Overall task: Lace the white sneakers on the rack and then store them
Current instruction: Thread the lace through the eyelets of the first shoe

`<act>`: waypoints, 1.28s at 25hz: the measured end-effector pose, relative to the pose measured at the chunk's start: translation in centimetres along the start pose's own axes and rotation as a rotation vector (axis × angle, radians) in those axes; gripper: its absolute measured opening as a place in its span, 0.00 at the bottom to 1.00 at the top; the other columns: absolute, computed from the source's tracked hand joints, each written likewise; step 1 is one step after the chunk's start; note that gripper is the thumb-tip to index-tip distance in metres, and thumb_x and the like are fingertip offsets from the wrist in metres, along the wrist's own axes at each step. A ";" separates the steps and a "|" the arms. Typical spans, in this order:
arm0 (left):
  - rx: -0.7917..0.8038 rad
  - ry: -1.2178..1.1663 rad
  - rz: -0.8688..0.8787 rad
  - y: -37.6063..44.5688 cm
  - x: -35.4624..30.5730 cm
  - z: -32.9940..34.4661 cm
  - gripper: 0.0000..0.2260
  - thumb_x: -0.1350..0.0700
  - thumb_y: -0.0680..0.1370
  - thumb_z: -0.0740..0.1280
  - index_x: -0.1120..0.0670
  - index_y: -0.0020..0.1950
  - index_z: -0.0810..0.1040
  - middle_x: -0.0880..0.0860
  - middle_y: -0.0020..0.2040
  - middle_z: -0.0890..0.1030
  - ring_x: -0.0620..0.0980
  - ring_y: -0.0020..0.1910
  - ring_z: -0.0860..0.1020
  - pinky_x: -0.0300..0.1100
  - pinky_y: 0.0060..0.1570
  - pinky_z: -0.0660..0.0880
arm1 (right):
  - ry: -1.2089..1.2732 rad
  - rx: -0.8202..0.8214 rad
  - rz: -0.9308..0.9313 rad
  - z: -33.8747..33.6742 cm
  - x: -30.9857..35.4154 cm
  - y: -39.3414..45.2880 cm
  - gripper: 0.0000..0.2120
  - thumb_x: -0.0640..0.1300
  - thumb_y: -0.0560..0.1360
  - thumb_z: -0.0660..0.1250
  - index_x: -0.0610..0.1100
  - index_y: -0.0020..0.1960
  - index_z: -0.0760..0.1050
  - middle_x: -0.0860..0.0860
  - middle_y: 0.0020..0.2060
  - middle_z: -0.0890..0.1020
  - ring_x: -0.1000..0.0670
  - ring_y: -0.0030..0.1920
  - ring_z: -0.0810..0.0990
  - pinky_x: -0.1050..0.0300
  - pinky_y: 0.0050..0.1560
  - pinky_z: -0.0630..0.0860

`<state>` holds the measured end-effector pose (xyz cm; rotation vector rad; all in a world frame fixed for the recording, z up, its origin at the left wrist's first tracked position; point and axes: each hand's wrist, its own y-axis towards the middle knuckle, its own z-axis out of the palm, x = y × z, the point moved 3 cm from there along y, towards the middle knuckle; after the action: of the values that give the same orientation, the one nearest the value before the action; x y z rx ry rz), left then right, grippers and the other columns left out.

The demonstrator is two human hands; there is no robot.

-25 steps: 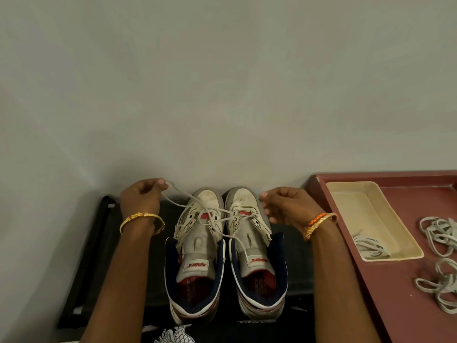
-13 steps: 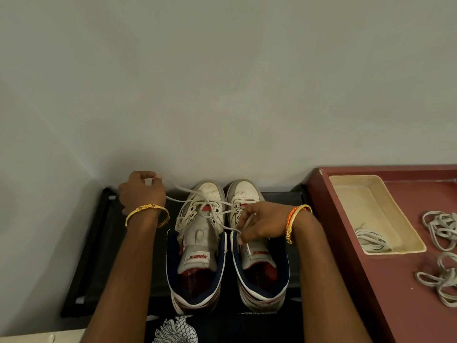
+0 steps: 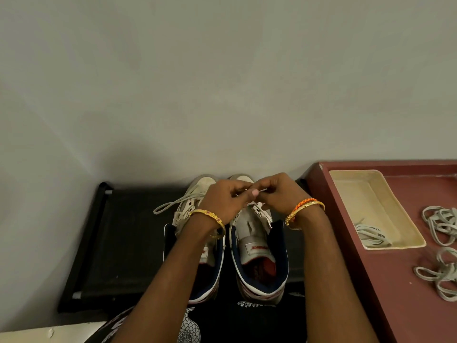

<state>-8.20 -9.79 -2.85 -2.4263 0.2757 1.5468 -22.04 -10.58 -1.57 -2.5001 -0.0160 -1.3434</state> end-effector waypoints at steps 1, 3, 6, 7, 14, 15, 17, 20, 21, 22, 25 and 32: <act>-0.027 -0.015 -0.018 0.3 0.2 0.0 0.10 0.53 0.75 0.69 0.53 0.55 0.83 0.53 0.44 0.85 0.45 0.39 0.82 0.38 0.48 0.78 | 0.025 0.010 0.002 0.0 -0.2 -0.1 0.05 0.34 0.73 0.69 0.41 0.45 0.83 0.41 0.42 0.84 0.48 0.41 0.81 0.58 0.42 0.79; -0.037 -0.010 -0.065 1.0 0.4 -0.2 0.09 0.53 0.73 0.72 0.54 0.51 0.84 0.55 0.39 0.84 0.45 0.33 0.79 0.31 0.39 0.74 | 0.124 -0.032 0.045 -0.3 -0.7 -0.4 0.04 0.33 0.72 0.70 0.38 0.45 0.82 0.39 0.41 0.83 0.47 0.39 0.81 0.62 0.37 0.79; -0.051 0.004 -0.128 1.6 1.1 0.2 0.08 0.55 0.71 0.74 0.55 0.48 0.85 0.55 0.41 0.84 0.45 0.36 0.79 0.30 0.39 0.73 | 0.172 -0.217 0.130 -1.1 -1.8 0.1 0.07 0.37 0.66 0.76 0.41 0.40 0.79 0.43 0.37 0.83 0.49 0.37 0.82 0.59 0.38 0.78; -0.062 0.003 -0.150 1.8 1.4 0.5 0.07 0.56 0.71 0.74 0.55 0.48 0.85 0.54 0.43 0.85 0.46 0.40 0.80 0.32 0.43 0.75 | 0.151 -0.241 0.138 -1.2 -2.1 0.3 0.07 0.39 0.66 0.77 0.42 0.39 0.78 0.44 0.36 0.83 0.50 0.37 0.81 0.56 0.41 0.78; -0.170 -0.101 -0.245 2.9 2.1 1.0 0.06 0.56 0.71 0.74 0.56 0.45 0.85 0.49 0.39 0.83 0.41 0.38 0.79 0.30 0.40 0.74 | 0.218 -0.183 0.173 -0.6 -2.4 1.2 0.05 0.34 0.71 0.72 0.42 0.39 0.78 0.43 0.36 0.82 0.49 0.37 0.80 0.59 0.39 0.79; -0.168 -0.086 -0.266 2.9 2.2 1.1 0.06 0.56 0.71 0.74 0.56 0.45 0.85 0.50 0.39 0.83 0.42 0.39 0.79 0.31 0.41 0.75 | 0.228 -0.186 0.198 -0.5 -2.6 1.3 0.06 0.34 0.71 0.71 0.42 0.39 0.78 0.45 0.35 0.82 0.51 0.36 0.80 0.61 0.37 0.78; -0.154 0.093 -0.314 3.0 2.7 1.2 0.06 0.55 0.71 0.73 0.56 0.45 0.85 0.54 0.44 0.84 0.49 0.44 0.80 0.40 0.48 0.77 | 0.250 -0.201 0.281 -0.3 -3.3 1.4 0.07 0.35 0.74 0.69 0.42 0.38 0.76 0.47 0.34 0.81 0.53 0.34 0.79 0.62 0.35 0.77; -0.029 0.442 -0.339 3.4 2.7 1.5 0.11 0.52 0.74 0.71 0.56 0.51 0.84 0.56 0.52 0.83 0.54 0.51 0.79 0.42 0.52 0.75 | 0.246 -0.219 0.355 -0.3 -4.2 1.5 0.08 0.36 0.76 0.66 0.43 0.38 0.76 0.48 0.35 0.81 0.53 0.36 0.79 0.60 0.37 0.77; 0.010 0.493 -0.348 3.6 2.7 1.6 0.12 0.52 0.74 0.70 0.56 0.53 0.83 0.56 0.53 0.82 0.54 0.52 0.79 0.43 0.53 0.75 | 0.246 -0.225 0.362 -0.4 -4.4 1.5 0.08 0.36 0.76 0.66 0.43 0.38 0.76 0.48 0.35 0.81 0.53 0.36 0.79 0.59 0.38 0.77; 0.039 0.527 -0.362 3.8 2.7 1.8 0.13 0.51 0.74 0.70 0.57 0.55 0.83 0.56 0.54 0.82 0.54 0.52 0.79 0.43 0.53 0.75 | 0.256 -0.225 0.372 -0.5 -4.5 1.5 0.08 0.36 0.76 0.66 0.43 0.39 0.76 0.48 0.35 0.81 0.53 0.35 0.79 0.59 0.38 0.77; 0.060 0.546 -0.401 4.1 3.1 2.8 0.14 0.52 0.74 0.70 0.57 0.56 0.82 0.56 0.53 0.82 0.55 0.52 0.79 0.44 0.53 0.76 | 0.277 -0.190 0.407 -0.4 -4.8 1.4 0.06 0.38 0.76 0.67 0.42 0.40 0.76 0.47 0.35 0.80 0.53 0.34 0.77 0.60 0.36 0.75; 0.089 0.353 -0.395 4.5 5.0 3.5 0.13 0.55 0.76 0.68 0.59 0.57 0.81 0.57 0.58 0.80 0.56 0.59 0.76 0.44 0.61 0.71 | 0.250 -0.174 0.468 -0.7 -5.6 1.3 0.07 0.36 0.76 0.65 0.42 0.39 0.74 0.45 0.37 0.78 0.53 0.34 0.75 0.62 0.30 0.71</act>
<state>-10.46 -13.11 -9.25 -2.4809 -0.0712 0.9241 -25.59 -11.31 -6.13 -2.2441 0.7193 -1.4778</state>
